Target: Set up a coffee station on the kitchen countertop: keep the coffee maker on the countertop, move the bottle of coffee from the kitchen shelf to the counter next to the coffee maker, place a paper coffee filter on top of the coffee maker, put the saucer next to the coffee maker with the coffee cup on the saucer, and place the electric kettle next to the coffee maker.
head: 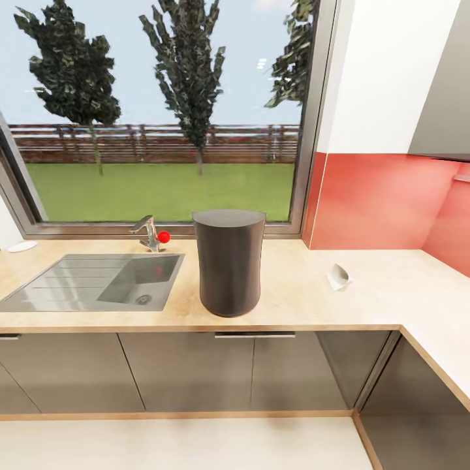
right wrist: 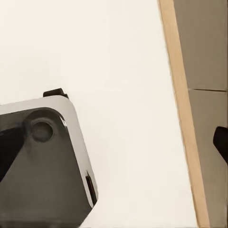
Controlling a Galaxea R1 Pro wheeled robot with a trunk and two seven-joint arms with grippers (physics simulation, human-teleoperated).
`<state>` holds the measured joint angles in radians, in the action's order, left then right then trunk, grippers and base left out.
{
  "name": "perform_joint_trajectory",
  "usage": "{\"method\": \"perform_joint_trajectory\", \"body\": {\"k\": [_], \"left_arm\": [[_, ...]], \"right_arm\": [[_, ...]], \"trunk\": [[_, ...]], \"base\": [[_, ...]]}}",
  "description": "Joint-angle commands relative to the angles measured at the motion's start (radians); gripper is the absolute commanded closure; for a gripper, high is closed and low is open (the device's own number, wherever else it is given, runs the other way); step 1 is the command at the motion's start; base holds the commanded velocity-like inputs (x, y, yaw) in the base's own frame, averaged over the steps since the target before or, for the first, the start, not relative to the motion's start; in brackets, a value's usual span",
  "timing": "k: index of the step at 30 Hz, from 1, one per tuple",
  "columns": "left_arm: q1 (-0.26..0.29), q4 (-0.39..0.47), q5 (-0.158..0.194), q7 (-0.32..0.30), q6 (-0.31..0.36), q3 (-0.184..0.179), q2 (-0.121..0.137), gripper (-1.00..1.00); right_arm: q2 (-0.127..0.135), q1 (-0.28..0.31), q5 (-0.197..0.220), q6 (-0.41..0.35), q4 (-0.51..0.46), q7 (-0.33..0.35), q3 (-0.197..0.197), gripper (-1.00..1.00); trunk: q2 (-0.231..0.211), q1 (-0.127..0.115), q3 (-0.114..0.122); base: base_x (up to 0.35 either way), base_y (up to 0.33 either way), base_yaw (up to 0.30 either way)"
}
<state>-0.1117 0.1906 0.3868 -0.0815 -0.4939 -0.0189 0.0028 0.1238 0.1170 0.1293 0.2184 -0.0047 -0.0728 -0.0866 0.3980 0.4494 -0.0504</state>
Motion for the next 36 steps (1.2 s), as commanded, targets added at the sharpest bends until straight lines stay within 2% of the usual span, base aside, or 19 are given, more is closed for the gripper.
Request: {"method": "perform_joint_trajectory", "body": {"k": [1, 3, 4, 6, 7, 8, 11, 13, 15, 17, 20, 21, 24, 25, 26, 29, 32, 34, 36], "left_arm": [[0.0, 0.001, 0.011, -0.007, -0.001, -0.001, 0.0, -1.0], [0.0, 0.001, 0.011, -0.007, -0.001, 0.0, 0.001, -1.0], [0.0, 0.001, 0.012, -0.007, -0.001, 0.0, 0.001, -1.0], [0.0, 0.001, 0.012, -0.007, -0.001, 0.0, 0.001, -1.0], [0.0, 0.001, 0.012, -0.007, -0.001, 0.0, 0.002, -1.0], [0.0, 0.001, 0.012, -0.007, 0.0, 0.001, 0.002, -1.0], [0.0, 0.001, 0.012, -0.007, 0.0, 0.001, 0.002, -1.0], [0.0, 0.001, 0.012, -0.007, -0.001, 0.001, 0.002, -1.0], [0.0, 0.001, 0.013, -0.007, -0.001, 0.001, 0.002, -1.0], [0.0, 0.0, 0.014, -0.007, -0.002, 0.001, 0.002, -1.0], [0.0, 0.0, 0.015, -0.007, -0.002, 0.001, 0.003, -1.0], [0.0, -0.002, 0.016, -0.007, -0.001, 0.001, 0.003, -1.0], [0.0, -0.003, 0.015, -0.007, 0.0, 0.001, 0.003, -1.0], [0.0, -0.003, 0.015, -0.007, 0.0, 0.0, 0.002, -1.0], [0.0, -0.003, 0.014, -0.007, -0.001, -0.001, 0.002, -1.0], [0.0, -0.003, 0.014, -0.007, -0.001, -0.001, 0.002, -1.0], [0.0, -0.016, 0.012, -0.007, 0.003, 0.0, 0.003, -1.0], [0.0, -0.017, 0.011, -0.007, 0.003, -0.001, 0.003, -1.0], [0.0, -0.018, 0.01, -0.007, 0.002, -0.002, 0.004, -1.0]], "right_arm": [[-0.003, 0.001, -0.014, -0.02, -0.015, 0.002, -0.004, -1.0], [-0.014, 0.002, -0.062, -0.118, -0.097, 0.002, 0.004, -1.0], [-0.021, 0.003, -0.088, -0.211, -0.181, 0.002, 0.008, -1.0], [-0.026, 0.003, -0.105, -0.321, -0.287, 0.001, 0.011, -1.0], [-0.029, 0.003, -0.117, -0.443, -0.413, 0.0, 0.013, -1.0], [-0.031, 0.003, -0.122, -0.504, -0.485, -0.001, 0.013, -1.0], [-0.041, 0.0, -0.136, -0.776, -0.841, -0.003, 0.015, -1.0], [-0.045, -0.002, -0.14, -0.89, -1.012, -0.004, 0.017, -1.0], [-0.046, -0.002, -0.143, -0.948, -1.113, -0.006, 0.021, -1.0], [-0.041, -0.003, -0.178, -1.062, -1.313, -0.008, 0.064, -1.0], [-0.032, 0.003, -0.269, -1.224, -1.47, -0.012, 0.141, -1.0], [-0.025, 0.062, -0.386, -1.266, -1.528, -0.027, 0.189, -1.0], [-0.022, 0.178, -0.48, -1.266, -1.541, -0.029, 0.225, -1.0], [-0.019, 0.24, -0.501, -1.266, -1.543, -0.025, 0.233, -1.0], [0.004, 0.367, -0.522, -1.266, -1.545, -0.004, 0.246, -1.0], [0.056, 0.501, -0.534, -1.266, -1.545, 0.052, 0.294, -1.0], [0.188, 0.761, -0.54, -1.266, -1.516, 0.194, 0.377, -1.0], [0.211, 0.815, -0.541, -1.266, -1.495, 0.226, 0.39, -1.0], [0.24, 0.875, -0.547, -1.266, -1.414, 0.258, 0.444, -1.0]], "trunk": [[0.002, 0.001, -0.002], [0.002, 0.001, -0.002], [0.002, 0.001, -0.002], [0.002, 0.001, -0.002], [0.002, 0.001, -0.002], [0.002, 0.001, -0.002], [0.002, 0.001, -0.002], [0.002, 0.001, -0.002], [0.002, 0.001, -0.002], [0.002, 0.001, -0.002], [0.002, 0.001, -0.002], [0.002, 0.001, -0.002], [0.002, 0.001, -0.002], [0.002, 0.001, -0.002], [0.002, 0.001, -0.002], [0.002, 0.001, -0.002], [0.002, 0.001, -0.002], [0.002, 0.001, -0.002], [0.002, 0.001, -0.002]], "base": [[0.0, 0.0, 0.0], [0.0, 0.0, 0.0], [0.0, 0.0, 0.0], [0.0, 0.0, 0.0], [0.0, 0.0, 0.0], [0.0, 0.0, 0.0], [0.0, 0.0, 0.0], [0.0, 0.0, 0.0], [0.0, 0.0, 0.0], [0.0, 0.0, 0.0], [0.0, 0.0, 0.0], [0.0, 0.0, 0.0], [0.0, 0.0, 0.0], [0.0, 0.0, 0.0], [0.0, 0.0, 0.0], [0.0, 0.0, 0.0], [0.0, 0.0, 0.0], [0.0, 0.0, 0.0], [0.0, 0.0, 0.0]]}}
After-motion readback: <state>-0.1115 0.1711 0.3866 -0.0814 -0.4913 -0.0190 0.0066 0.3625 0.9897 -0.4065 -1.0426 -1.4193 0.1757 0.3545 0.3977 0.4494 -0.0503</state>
